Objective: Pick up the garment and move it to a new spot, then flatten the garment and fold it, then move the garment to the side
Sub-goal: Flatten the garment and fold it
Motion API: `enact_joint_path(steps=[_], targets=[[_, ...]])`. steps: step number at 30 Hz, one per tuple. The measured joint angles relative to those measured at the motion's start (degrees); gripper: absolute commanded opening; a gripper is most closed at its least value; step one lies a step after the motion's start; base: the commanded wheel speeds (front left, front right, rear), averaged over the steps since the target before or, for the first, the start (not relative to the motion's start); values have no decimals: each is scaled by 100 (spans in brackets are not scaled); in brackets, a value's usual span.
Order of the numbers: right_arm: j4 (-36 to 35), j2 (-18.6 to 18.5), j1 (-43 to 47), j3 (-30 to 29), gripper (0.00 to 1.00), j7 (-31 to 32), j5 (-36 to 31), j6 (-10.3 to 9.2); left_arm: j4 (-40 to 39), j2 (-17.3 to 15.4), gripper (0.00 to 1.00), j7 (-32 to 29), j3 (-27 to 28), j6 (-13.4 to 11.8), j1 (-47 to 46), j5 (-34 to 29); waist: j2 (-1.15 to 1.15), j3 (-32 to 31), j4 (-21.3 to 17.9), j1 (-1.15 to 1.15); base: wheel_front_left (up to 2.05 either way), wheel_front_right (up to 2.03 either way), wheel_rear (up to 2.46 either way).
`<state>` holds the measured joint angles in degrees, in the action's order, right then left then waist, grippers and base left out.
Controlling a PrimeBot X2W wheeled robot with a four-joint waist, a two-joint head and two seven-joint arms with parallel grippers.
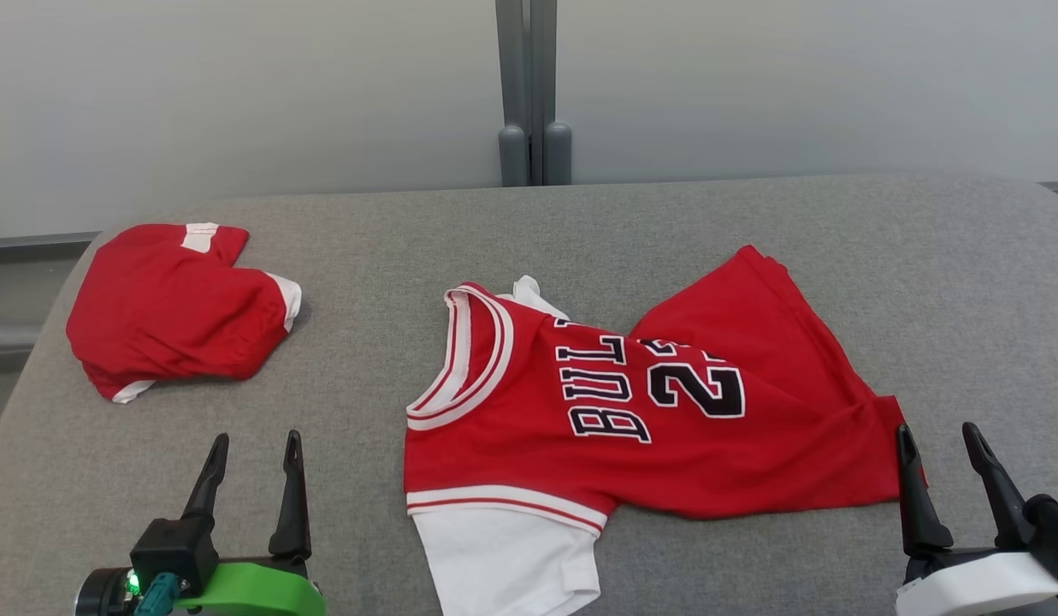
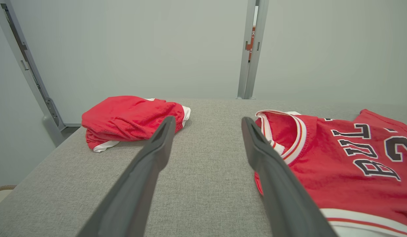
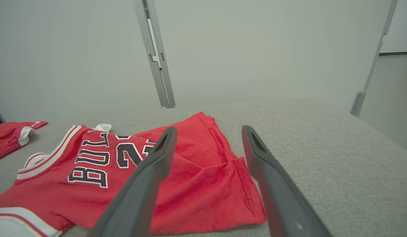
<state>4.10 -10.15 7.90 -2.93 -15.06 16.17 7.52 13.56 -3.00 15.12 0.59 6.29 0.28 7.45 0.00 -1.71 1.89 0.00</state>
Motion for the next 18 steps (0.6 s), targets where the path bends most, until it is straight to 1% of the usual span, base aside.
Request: enact_joint_path(steps=[10, 14, 18], targets=[[129, 1, -12, -21, 100, 0, 1, 0, 118, 2, 100, 1, -74, 9, 41, 38, 0, -3, -16, 0, 0, 0, 0], [335, -49, -51, -70, 100, 0, 5, 1, 335, 8, 100, 1, -360, 30, 92, 59, 0, 18, -11, 0, 0, 0, 0], [666, -136, -131, -122, 100, 0, -19, 0, 625, 12, 100, 0, -822, 56, 172, 103, 0, 63, 0, 0, 0, 0, 0]])
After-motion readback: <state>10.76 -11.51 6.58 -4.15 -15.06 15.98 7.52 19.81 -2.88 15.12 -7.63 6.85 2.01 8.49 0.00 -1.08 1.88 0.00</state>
